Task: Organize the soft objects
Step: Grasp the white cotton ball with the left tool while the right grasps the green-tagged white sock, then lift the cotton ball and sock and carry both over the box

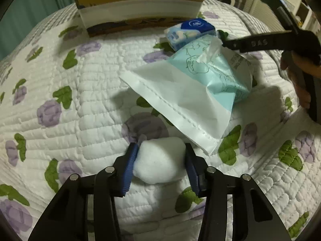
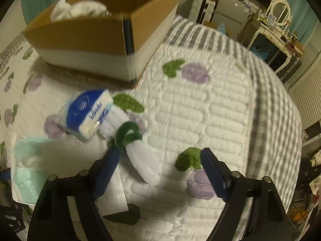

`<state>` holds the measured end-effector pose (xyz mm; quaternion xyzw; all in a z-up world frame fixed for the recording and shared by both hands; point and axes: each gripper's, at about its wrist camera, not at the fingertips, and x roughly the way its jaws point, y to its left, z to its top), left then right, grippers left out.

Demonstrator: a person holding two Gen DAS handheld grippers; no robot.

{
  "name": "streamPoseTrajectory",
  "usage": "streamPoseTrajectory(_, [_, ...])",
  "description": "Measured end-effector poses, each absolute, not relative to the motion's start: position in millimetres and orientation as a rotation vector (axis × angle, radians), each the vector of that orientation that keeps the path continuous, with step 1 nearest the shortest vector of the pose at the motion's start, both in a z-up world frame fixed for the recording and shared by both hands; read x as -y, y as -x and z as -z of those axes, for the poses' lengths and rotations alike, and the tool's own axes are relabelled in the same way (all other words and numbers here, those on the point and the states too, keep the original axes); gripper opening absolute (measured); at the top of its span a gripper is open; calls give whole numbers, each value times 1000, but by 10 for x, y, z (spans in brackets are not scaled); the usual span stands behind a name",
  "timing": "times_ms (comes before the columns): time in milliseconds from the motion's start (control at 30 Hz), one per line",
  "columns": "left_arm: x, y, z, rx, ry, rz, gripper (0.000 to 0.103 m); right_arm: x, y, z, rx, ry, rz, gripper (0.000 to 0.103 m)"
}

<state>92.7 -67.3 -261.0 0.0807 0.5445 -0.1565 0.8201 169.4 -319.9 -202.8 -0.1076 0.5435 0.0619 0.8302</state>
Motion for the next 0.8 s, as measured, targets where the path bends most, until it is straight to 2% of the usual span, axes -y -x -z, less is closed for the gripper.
streamPoseTrajectory(33, [672, -927, 2609, -1159, -170, 338, 39, 3194, -1701, 2067, -1163, 226, -135, 64])
streamPoseTrajectory(67, [670, -928, 2606, -1157, -170, 341, 38, 3195, -1710, 2103, -1175, 223, -139, 58])
streamPoseTrajectory(133, [663, -923, 2594, -1152, -167, 345, 37, 3195, -1707, 2129, -1180, 223, -136, 33])
streamPoseTrajectory(233, [618, -908, 2540, -1143, -155, 339, 36, 3185, -1667, 2097, -1178, 221, -137, 21])
streamPoseTrajectory(533, [440, -707, 2244, -1069, -109, 334, 36, 3116, -1283, 1712, -1132, 173, -124, 9])
streamPoseTrajectory(800, [289, -545, 1938, -986, -83, 342, 36, 3065, -782, 1266, -1056, 87, -81, 7])
